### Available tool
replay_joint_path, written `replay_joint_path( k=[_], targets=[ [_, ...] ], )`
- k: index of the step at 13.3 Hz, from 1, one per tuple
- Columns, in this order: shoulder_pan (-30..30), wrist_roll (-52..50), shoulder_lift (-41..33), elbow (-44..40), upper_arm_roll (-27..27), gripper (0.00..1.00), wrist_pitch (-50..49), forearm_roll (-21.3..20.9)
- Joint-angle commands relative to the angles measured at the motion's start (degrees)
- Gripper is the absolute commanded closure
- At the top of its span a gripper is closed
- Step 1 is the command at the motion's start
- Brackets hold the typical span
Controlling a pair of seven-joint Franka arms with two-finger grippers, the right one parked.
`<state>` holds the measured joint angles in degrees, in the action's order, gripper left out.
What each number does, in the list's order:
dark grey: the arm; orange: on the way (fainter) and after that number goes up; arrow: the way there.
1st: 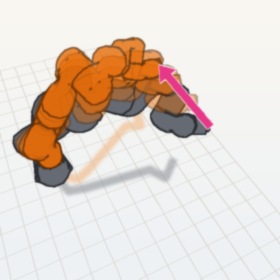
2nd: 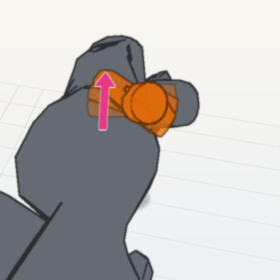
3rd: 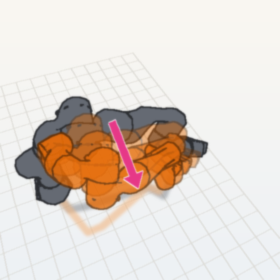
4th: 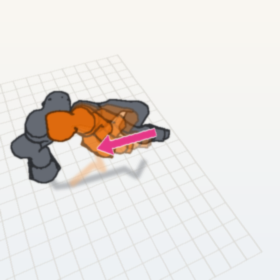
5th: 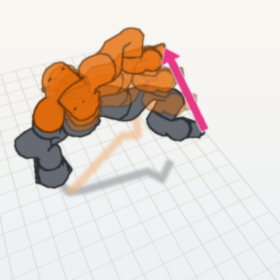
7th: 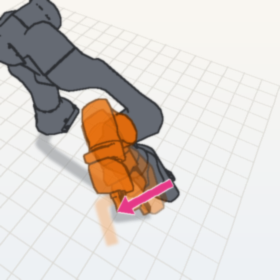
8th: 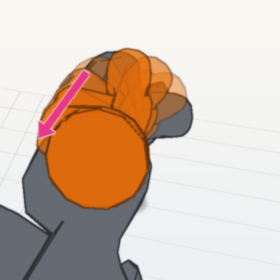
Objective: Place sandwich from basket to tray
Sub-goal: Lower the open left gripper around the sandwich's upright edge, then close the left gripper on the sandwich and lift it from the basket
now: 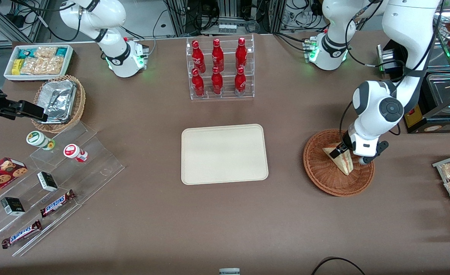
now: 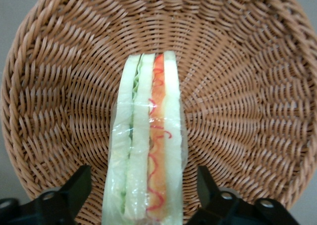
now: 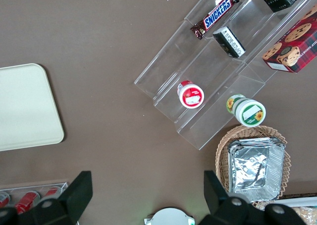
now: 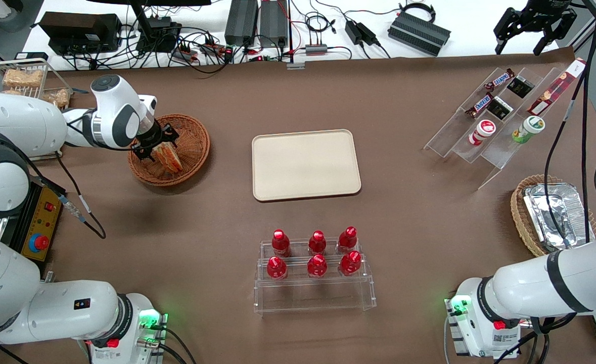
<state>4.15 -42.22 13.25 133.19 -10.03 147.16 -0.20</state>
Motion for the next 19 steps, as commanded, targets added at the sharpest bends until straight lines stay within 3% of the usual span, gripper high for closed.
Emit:
replay_joint_path(
  k=[1, 5, 10, 15, 19],
  targets=[
    [0.3, -0.8, -0.9, 1.4, -0.3, 1.00, 1.4, -0.2],
    [0.2, 0.0, -3.3, -1.3, -0.5, 1.00, -4.7, -1.8],
    [-3.8, 2.8, -1.6, -20.8, -1.6, 1.00, -29.8, -3.1],
    [-12.8, 2.7, -0.2, -25.9, -1.7, 1.00, -31.5, -2.4],
    [-21.6, 5.1, 7.1, -35.5, -1.7, 1.00, -33.6, -2.1]
  ],
)
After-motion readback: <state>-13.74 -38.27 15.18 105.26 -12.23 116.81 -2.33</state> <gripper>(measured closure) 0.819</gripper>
